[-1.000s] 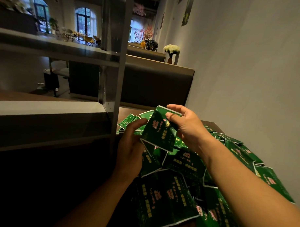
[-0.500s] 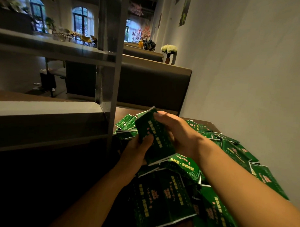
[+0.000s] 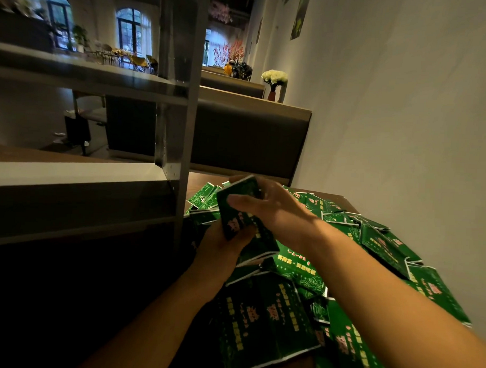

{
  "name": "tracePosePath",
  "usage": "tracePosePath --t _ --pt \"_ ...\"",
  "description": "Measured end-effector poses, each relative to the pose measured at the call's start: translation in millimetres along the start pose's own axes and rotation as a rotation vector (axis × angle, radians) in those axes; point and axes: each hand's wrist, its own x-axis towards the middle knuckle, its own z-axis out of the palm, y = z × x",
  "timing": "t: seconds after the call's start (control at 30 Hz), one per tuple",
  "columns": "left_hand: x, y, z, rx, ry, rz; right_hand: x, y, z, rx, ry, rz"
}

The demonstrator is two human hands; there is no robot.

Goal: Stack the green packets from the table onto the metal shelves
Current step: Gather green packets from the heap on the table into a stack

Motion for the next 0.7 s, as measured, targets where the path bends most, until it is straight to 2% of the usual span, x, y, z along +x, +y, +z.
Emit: tracePosePath --t 0.1,0.33,0.5,0.6,0.7 --pt "-2 2 2 0.043 0.019 -0.010 11 0 -8 -0.102 0.170 -0.074" --pt "-7 5 -1 0.009 -0.038 -0.039 16 9 -27 -0.081 0.249 -0.071" --pt "-4 1 -4 -0.081 0.026 -0.109 24 21 -52 -0.227 0.504 -0.052" --pt "-1 -1 -6 -0.148 0.080 -0.128 22 37 -68 -0.478 0.466 0.035" --pt "2 -2 -7 -0.214 0.109 -0.139 17 57 -74 -0.774 0.278 0.227"
